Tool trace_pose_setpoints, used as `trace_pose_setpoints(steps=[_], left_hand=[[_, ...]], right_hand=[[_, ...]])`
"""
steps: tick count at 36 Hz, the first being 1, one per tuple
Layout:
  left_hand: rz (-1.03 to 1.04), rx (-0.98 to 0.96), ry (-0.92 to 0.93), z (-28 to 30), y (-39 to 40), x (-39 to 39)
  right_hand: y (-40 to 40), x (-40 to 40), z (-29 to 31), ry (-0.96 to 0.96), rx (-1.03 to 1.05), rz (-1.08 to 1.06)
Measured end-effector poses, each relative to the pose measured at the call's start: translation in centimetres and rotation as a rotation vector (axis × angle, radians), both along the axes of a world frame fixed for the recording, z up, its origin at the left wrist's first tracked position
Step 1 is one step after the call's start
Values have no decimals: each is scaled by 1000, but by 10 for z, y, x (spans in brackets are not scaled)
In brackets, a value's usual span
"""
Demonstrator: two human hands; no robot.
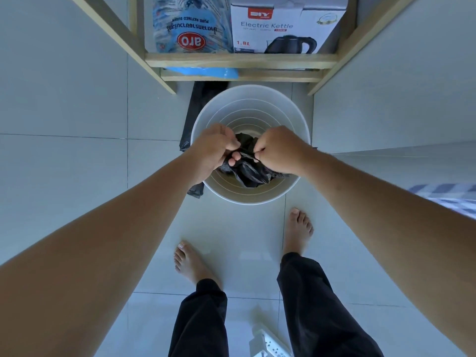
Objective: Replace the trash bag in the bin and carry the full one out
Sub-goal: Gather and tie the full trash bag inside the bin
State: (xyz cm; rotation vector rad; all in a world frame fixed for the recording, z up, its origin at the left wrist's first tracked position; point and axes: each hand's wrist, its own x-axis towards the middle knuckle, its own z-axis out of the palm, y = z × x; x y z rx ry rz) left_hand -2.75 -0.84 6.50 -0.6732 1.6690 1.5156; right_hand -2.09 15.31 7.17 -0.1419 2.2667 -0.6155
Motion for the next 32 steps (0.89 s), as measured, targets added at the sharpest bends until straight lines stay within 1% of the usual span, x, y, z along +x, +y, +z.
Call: trace_pose_setpoints(steps=[2, 4, 5, 7, 9, 11, 13, 17, 20, 24, 26, 29, 32], left_hand=[[-191, -8, 135, 1, -3, 6], [-313, -43, 216, 3, -4, 13], [-353, -60, 258, 4, -4, 15], [-421, -99, 346, 6, -3, 17], [-476, -128, 394, 7, -4, 18], [-504, -142, 393, 8, -3, 18], [-493, -133, 350, 9, -2, 16], [-458, -27, 214, 17, 3, 11], [-533, -32, 167, 16, 5, 8], [-721, -154, 149, 15, 7, 9], [-725, -140, 139, 15, 9, 9], [-674, -91, 121, 15, 9, 9], [-710, -115, 140, 14, 9, 12]], right_hand=[[4, -13, 5, -167, 8, -33], [9, -21, 13, -269, 46, 41], [12, -24, 17, -339, 26, 42], [20, -28, 18, -498, -56, -94], [25, -27, 16, -594, -132, -207], [28, -26, 14, -625, -186, -311], [29, -24, 13, -618, -241, -400], [30, -16, 6, -568, -309, -550], [29, -11, 0, -620, -357, -644], [30, -7, -6, -644, -404, -733], [30, -5, -8, -642, -403, -764], [30, -4, -9, -640, -407, -803], [29, -3, -10, -660, -420, -813]])
